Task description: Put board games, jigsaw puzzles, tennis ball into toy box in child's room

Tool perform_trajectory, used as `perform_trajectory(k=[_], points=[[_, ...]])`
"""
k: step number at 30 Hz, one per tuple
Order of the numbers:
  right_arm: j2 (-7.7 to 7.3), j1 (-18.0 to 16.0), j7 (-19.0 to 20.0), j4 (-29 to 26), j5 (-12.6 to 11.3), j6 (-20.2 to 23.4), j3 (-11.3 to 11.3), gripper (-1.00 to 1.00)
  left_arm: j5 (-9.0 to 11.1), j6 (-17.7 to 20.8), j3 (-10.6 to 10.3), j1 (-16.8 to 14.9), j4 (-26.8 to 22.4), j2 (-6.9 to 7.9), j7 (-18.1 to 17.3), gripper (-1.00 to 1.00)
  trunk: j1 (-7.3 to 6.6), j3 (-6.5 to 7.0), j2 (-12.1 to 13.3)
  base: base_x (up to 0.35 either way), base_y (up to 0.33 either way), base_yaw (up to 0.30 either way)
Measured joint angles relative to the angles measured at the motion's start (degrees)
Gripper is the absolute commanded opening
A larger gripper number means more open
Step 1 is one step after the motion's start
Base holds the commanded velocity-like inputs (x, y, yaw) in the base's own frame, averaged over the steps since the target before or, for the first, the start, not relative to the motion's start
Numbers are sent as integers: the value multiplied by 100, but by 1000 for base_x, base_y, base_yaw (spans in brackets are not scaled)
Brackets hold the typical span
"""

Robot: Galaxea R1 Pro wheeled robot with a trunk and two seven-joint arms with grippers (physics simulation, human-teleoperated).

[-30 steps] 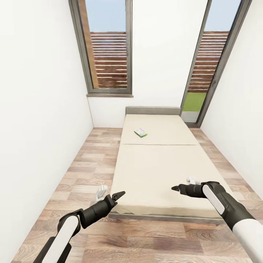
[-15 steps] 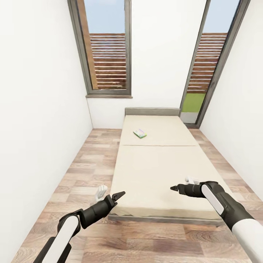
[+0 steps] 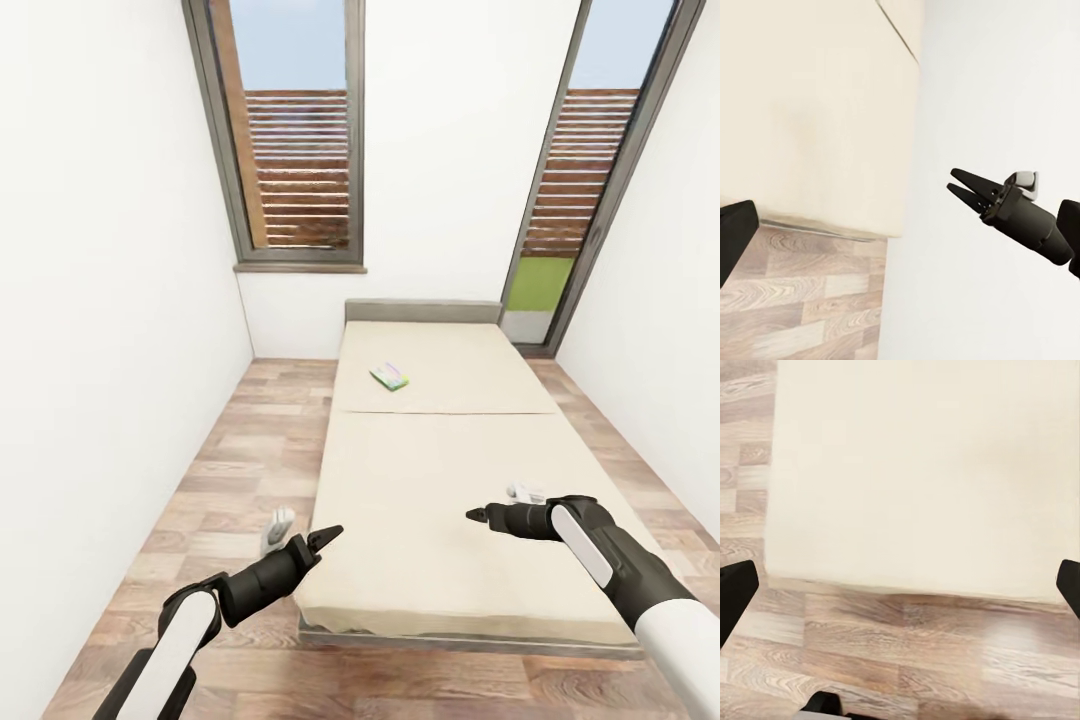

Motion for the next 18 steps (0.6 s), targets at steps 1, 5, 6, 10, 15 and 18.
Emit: perform_trajectory(k=[1, 5, 6, 10, 15, 18], points=[[0, 0, 0, 0, 1, 0, 0, 100, 0, 0, 0, 0, 0, 0, 0, 100, 0, 0, 0, 294, 165, 0], [-1, 1, 0, -5, 0, 0, -1, 100, 0, -1, -6, -5, 32, -1, 0, 100, 0, 0, 0, 291, 178, 0], [-1, 0, 0, -6, 0, 0, 0, 100, -2, 0, -7, -7, 40, -1, 0, 100, 0, 0, 0, 289, 187, 0], [-1, 2, 0, -8, 0, 0, 1, 100, -6, 0, -10, -11, 62, -1, 0, 100, 0, 0, 0, 288, 190, 0], [-2, 4, 0, -9, 1, -1, 1, 100, -7, -2, -11, -13, 76, -1, 0, 100, 0, 0, 0, 286, 198, 0], [-2, 5, 0, -9, 1, -1, 2, 100, -8, -3, -11, -14, 86, -1, 0, 100, 0, 0, 0, 285, 204, 0]])
